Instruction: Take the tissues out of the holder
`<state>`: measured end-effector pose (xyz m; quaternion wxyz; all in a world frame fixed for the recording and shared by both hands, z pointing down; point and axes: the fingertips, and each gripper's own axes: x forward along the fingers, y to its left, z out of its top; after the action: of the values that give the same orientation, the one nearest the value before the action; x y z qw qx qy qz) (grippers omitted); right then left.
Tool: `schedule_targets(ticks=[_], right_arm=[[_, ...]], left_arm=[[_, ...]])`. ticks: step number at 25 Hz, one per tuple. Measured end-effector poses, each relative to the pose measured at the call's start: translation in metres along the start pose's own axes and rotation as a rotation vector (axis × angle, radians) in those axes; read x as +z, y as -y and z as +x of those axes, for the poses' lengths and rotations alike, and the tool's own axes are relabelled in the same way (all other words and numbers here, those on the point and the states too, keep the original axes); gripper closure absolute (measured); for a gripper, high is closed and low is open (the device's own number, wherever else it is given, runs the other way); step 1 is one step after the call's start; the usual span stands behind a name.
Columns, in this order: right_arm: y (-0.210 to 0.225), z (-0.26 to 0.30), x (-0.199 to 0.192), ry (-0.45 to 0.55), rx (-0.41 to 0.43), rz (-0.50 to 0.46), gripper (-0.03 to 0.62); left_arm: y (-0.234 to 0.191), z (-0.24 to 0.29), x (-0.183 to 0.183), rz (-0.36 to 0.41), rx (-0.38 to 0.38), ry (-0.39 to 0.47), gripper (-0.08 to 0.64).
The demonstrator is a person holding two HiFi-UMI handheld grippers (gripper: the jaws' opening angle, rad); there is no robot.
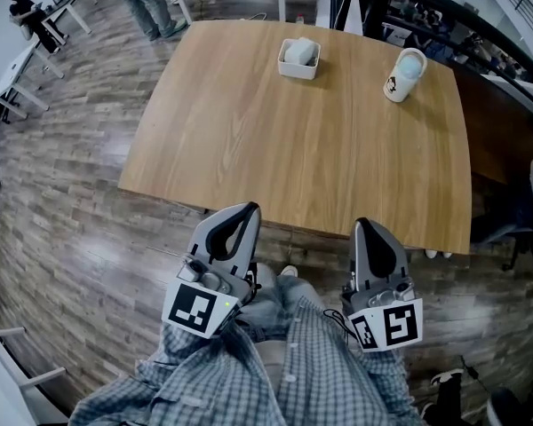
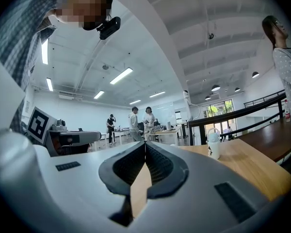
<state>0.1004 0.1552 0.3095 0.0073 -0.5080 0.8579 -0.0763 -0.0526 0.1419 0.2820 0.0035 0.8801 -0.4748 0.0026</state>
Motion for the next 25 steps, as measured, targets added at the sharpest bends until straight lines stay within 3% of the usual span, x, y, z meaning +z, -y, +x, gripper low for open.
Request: schedule_targets(ticks=[3,10,25], right_arm=[[0.007,-0.004,0.0,0.0,-0.02,0.002,0.581],[0.02,0.0,-0.003,-0.005,-0.049,0.01,0.581],[0.041,0.065,0.009,0.008,-0.059,-0.003,0.581]], left_arm=[[0.005,0.005,-0.006,0.026,-0.022,-0.039,0.554],[-0.001,0.021,-0.007,0.02,-0.027,-0.024,0.554],[-0.051,0.079,0.0,0.011,-0.042,0.003,0.554]])
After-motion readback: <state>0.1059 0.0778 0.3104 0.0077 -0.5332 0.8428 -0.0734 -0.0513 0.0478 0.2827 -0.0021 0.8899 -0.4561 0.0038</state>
